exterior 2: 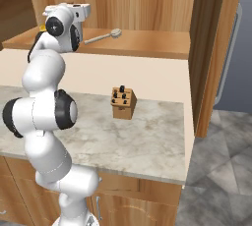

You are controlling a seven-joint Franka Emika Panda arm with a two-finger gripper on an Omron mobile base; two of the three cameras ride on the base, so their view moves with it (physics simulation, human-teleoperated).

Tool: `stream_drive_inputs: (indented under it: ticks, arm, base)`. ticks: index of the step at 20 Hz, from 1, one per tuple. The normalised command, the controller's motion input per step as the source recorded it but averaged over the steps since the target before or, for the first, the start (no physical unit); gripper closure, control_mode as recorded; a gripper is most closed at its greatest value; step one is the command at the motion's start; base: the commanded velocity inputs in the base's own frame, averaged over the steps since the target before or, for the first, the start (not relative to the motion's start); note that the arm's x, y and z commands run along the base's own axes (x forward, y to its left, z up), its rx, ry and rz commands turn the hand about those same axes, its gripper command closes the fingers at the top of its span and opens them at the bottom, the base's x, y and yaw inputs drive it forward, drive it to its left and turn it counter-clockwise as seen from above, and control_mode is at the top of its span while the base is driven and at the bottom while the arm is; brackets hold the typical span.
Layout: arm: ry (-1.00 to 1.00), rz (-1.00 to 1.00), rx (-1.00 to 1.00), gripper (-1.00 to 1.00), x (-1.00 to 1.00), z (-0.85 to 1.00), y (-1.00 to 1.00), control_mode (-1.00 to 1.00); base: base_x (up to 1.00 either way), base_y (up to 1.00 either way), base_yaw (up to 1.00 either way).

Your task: Pick the soap dispenser and dish brush from the cabinet and place them on the counter.

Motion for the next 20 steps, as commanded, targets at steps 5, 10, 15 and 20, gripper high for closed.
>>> stream_drive_inputs:
  ticks: [5,10,15,20]
  arm:
    - [0.0,0.0,0.0,1.0,0.15,0.0,0.05,-1.0]
    - [0.0,0.0,0.0,1.0,0.07,0.0,0.02,-1.0]
    - [0.0,0.0,0.0,1.0,0.0,0.0,0.0,-1.0]
    - [0.0,0.0,0.0,1.0,-0.17,0.0,0.0,-1.0]
  base:
    - [0.0,0.0,0.0]
    - [0.0,0.0,0.0]
    - [0.0,0.0,0.0]
    - [0.0,0.0,0.0]
